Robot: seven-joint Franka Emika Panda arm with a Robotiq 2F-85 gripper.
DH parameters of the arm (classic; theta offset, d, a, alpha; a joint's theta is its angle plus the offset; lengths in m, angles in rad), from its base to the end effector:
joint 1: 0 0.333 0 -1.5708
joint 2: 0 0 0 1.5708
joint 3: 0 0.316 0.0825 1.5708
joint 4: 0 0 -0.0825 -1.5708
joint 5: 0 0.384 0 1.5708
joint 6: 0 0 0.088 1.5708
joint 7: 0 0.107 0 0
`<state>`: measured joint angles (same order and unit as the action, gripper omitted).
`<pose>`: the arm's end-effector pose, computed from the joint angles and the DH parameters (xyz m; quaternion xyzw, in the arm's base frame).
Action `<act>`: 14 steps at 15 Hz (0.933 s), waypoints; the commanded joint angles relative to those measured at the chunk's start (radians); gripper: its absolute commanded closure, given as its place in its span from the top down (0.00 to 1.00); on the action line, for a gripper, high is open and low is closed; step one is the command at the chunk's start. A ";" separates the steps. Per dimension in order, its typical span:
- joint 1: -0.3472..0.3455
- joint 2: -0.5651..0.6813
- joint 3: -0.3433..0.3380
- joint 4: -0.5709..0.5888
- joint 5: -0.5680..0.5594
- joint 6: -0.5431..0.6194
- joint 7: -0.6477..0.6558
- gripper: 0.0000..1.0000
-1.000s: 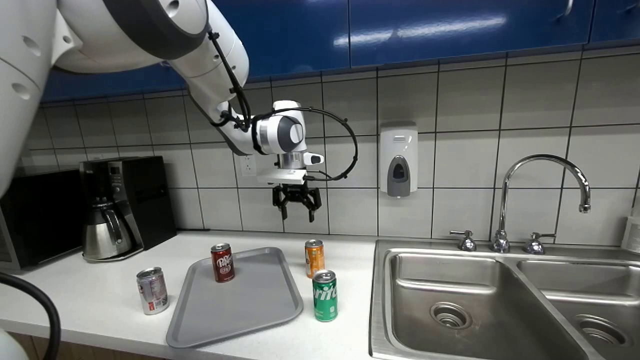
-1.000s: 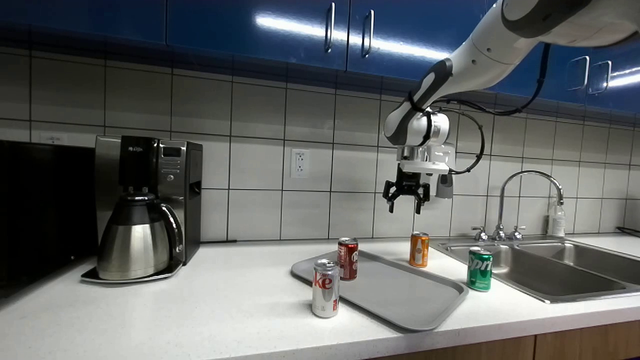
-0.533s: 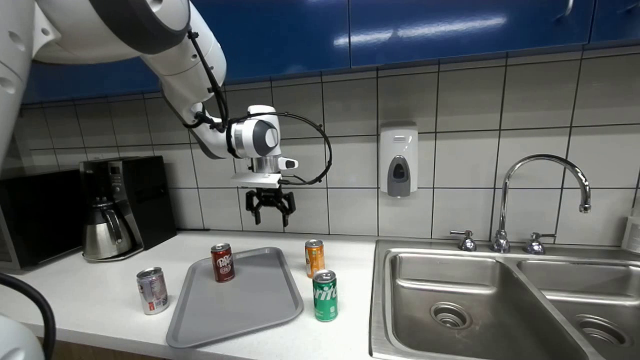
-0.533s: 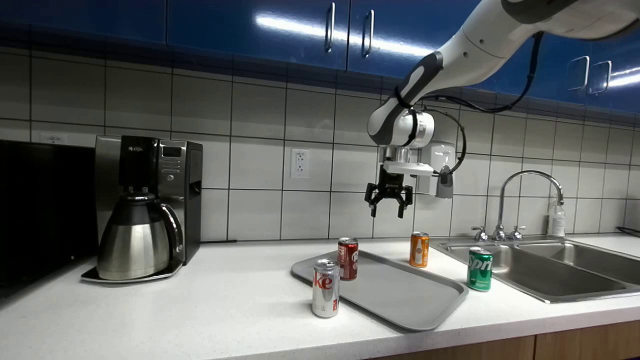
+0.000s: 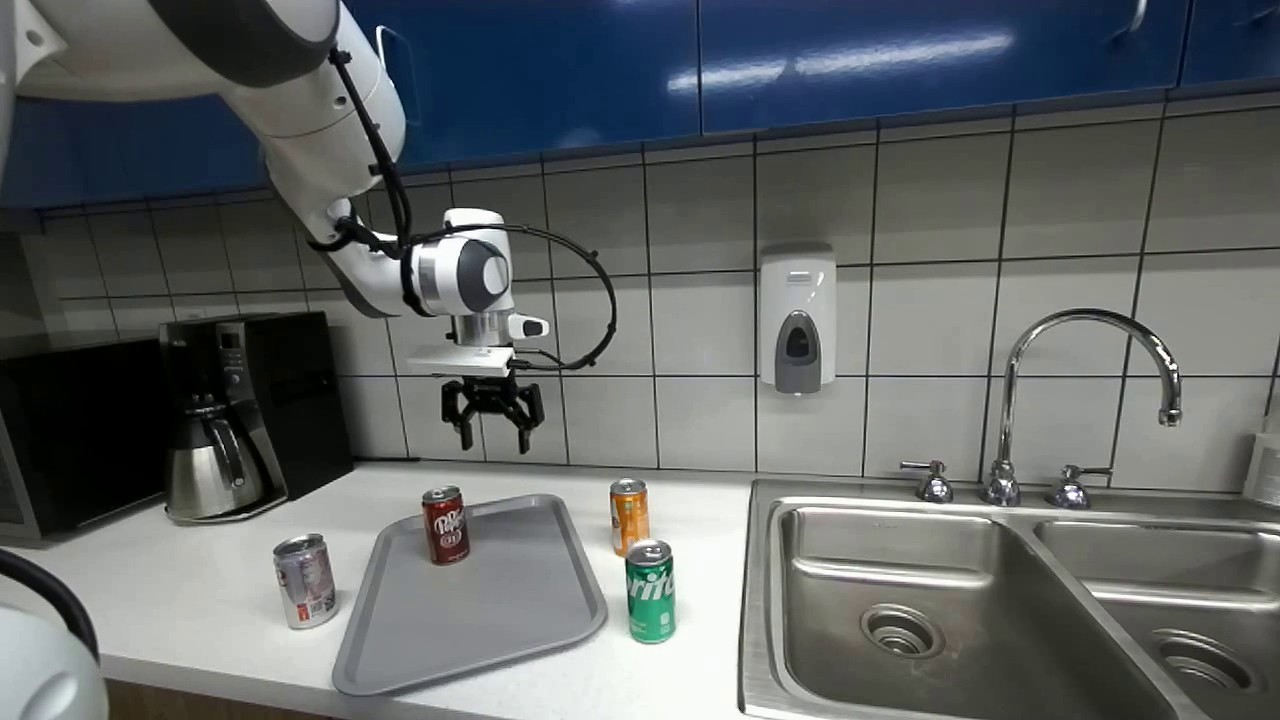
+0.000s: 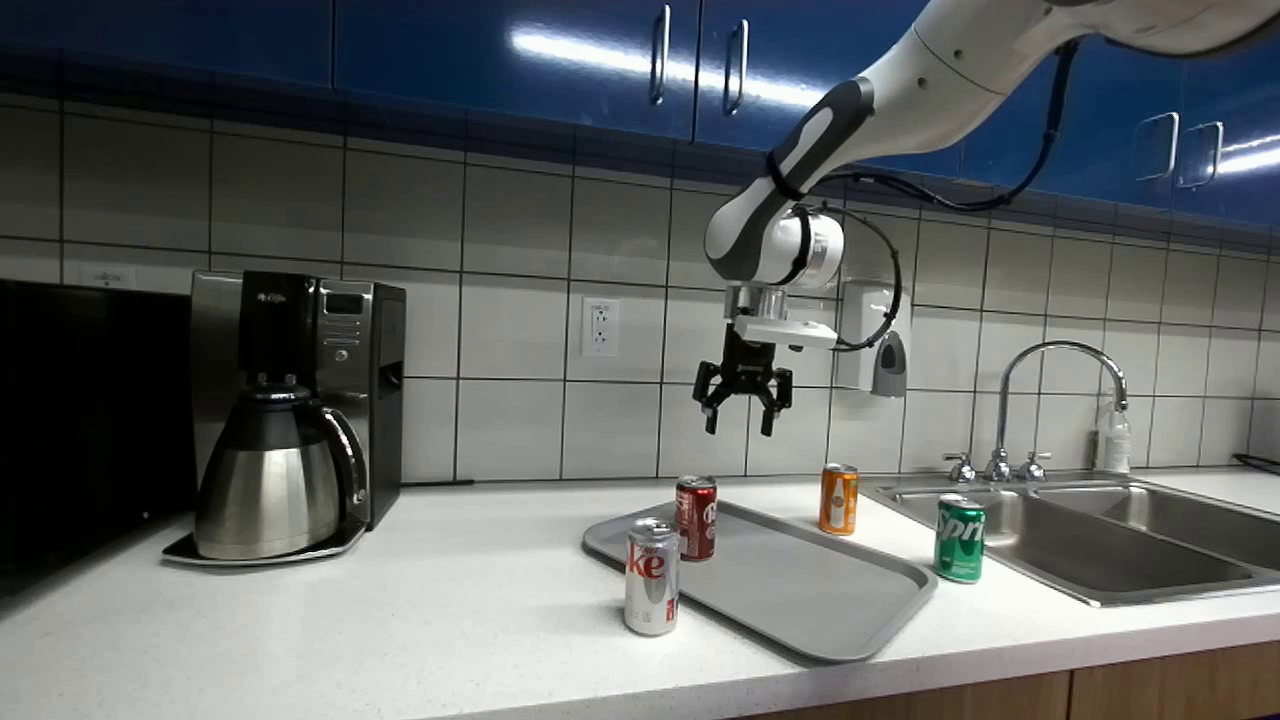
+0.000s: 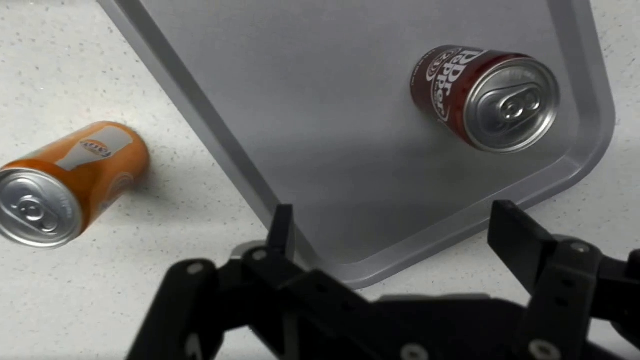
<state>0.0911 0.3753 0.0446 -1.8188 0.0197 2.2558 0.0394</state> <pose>0.6412 0.0860 0.3385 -0.9986 -0.0403 -0.0295 0.0186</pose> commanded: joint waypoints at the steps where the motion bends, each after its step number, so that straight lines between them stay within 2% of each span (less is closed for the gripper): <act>1: 0.012 -0.058 0.020 -0.068 0.018 0.028 0.033 1.00; 14: 0.062 -0.056 0.042 -0.135 0.027 0.073 0.109 1.00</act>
<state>0.1473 0.3409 0.0794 -1.9204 0.0466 2.3062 0.1169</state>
